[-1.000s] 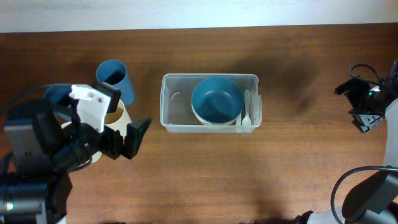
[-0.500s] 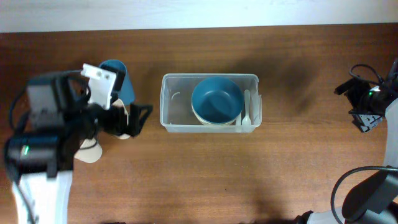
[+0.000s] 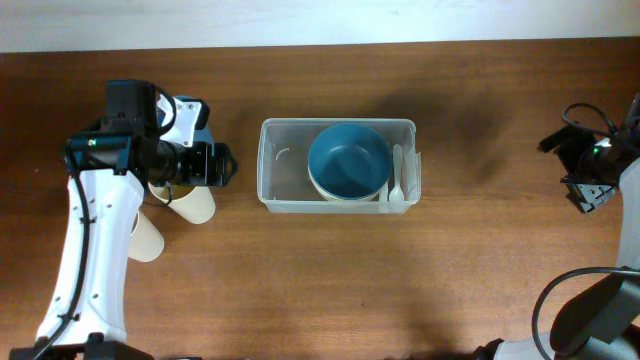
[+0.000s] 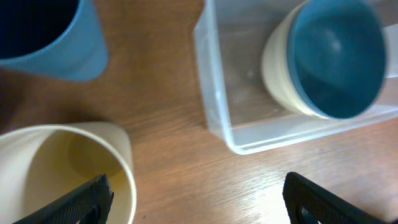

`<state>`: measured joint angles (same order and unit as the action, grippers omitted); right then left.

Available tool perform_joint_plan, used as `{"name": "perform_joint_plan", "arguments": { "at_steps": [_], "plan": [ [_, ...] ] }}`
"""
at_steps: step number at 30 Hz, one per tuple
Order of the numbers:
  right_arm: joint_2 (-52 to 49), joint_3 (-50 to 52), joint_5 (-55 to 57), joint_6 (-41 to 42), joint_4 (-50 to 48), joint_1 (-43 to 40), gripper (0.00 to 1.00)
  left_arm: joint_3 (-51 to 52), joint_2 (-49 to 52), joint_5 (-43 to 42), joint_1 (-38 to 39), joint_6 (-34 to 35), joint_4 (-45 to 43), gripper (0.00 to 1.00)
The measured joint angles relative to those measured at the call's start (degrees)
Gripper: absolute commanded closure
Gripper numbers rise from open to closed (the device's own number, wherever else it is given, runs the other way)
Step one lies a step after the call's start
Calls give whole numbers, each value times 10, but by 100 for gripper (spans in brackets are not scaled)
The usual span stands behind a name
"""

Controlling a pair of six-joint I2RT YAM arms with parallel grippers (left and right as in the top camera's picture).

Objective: Pack container
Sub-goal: 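Move the left gripper to the near cream cup and grasp its rim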

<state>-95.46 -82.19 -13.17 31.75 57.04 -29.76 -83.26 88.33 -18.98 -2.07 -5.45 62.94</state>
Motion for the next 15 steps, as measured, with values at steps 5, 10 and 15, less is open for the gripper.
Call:
{"name": "perform_joint_plan", "arguments": {
  "at_steps": [5, 10, 15],
  "plan": [
    [0, 0, 0, 0, 0, 0, 1, 0, 3, 40, 0, 20, 28, 17],
    [0, 0, 0, 0, 0, 0, 1, 0, 3, 73, 0, 30, 50, 21],
    [0, 0, 0, 0, 0, 0, 1, 0, 3, 88, 0, 36, 50, 24]
  ]
}}
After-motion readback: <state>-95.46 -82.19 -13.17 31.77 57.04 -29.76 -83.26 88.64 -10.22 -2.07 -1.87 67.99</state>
